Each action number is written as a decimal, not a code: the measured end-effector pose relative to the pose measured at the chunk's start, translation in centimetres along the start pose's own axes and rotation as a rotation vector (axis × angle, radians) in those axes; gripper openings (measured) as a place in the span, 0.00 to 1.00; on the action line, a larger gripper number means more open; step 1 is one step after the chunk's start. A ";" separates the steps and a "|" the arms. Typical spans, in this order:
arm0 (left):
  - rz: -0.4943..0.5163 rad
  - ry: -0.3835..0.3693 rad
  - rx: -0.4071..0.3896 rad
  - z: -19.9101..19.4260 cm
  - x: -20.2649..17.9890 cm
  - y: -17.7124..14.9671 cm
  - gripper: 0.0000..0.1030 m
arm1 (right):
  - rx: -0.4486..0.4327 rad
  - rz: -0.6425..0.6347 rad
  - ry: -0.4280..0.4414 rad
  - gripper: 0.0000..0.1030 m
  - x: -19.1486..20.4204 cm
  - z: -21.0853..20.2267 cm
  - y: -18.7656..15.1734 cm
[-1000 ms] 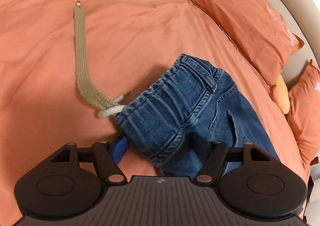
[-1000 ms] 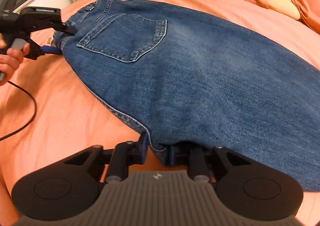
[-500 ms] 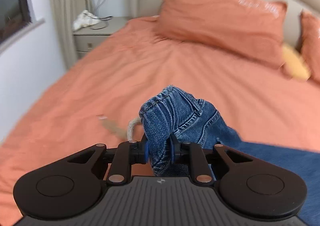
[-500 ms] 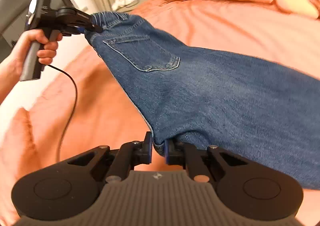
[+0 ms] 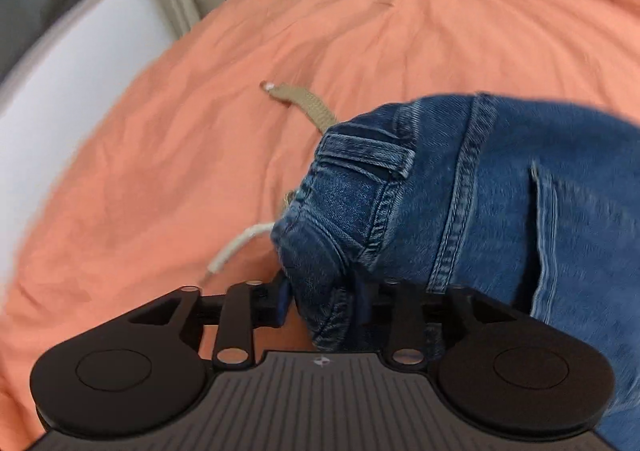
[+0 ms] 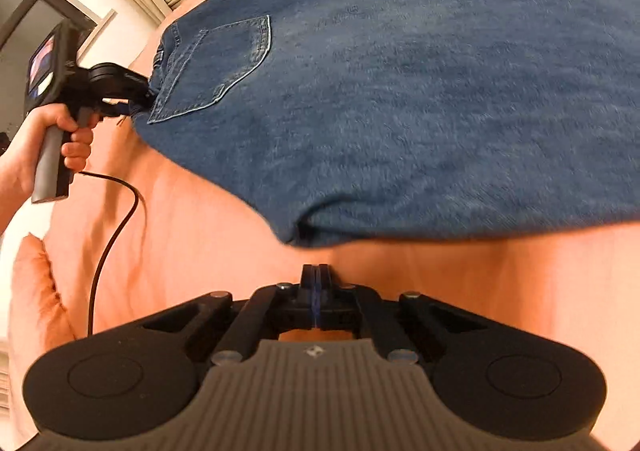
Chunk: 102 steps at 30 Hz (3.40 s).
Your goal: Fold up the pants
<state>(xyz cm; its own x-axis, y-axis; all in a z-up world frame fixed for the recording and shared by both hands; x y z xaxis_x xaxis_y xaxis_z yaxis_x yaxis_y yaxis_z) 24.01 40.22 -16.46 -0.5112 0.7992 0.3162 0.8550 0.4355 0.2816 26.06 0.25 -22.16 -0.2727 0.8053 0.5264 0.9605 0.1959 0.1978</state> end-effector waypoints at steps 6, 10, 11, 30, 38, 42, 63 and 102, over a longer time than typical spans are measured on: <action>0.028 0.022 -0.095 -5.6 0.9 -0.6 0.60 | -0.073 -0.034 -0.079 0.09 -2.3 -5.5 -2.3; 0.093 -0.016 -0.149 -9.7 -1.2 -1.6 0.60 | -0.136 0.004 -0.179 0.10 -6.7 -9.8 -2.5; 0.105 -0.029 -0.157 -10.6 -2.0 -1.8 0.60 | -0.156 0.026 -0.205 0.10 -8.1 -11.2 -2.6; 0.187 -0.172 -0.082 -9.2 -15.9 -4.4 0.59 | -0.481 0.711 -0.344 0.30 -42.1 -34.9 -5.5; 0.147 -0.133 -0.007 -6.2 -16.2 -4.5 0.59 | -0.442 0.790 -0.309 0.30 -47.1 -32.4 -4.0; 0.140 -0.122 -0.003 -5.6 -16.6 -4.6 0.59 | -0.436 0.831 -0.273 0.30 -48.0 -31.5 -4.4; 0.097 -0.161 -0.006 -5.0 -16.4 -4.5 0.58 | -0.455 0.603 -0.551 0.02 -43.6 -35.0 -2.3; 0.116 -0.170 -0.152 -4.0 -14.6 2.3 0.65 | -0.472 0.513 -0.817 0.00 -47.1 -31.5 12.9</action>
<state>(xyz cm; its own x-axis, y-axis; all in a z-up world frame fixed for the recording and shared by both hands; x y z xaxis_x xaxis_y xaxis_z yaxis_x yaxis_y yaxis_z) 33.05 27.93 -16.85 -0.3772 0.9040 0.2012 0.8778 0.2797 0.3890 49.55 -52.78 -18.40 0.4450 0.8946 -0.0406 0.7831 -0.3667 0.5023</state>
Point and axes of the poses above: each gripper's, at about its wrist camera, not at the fingertips, and z roughly the way its jaws point, x to its left, y to its top, the point moved 3 cm from there along z, roughly the way its jaws point, and after that the axes turned 11 degrees about x, right-handed, at the moved point
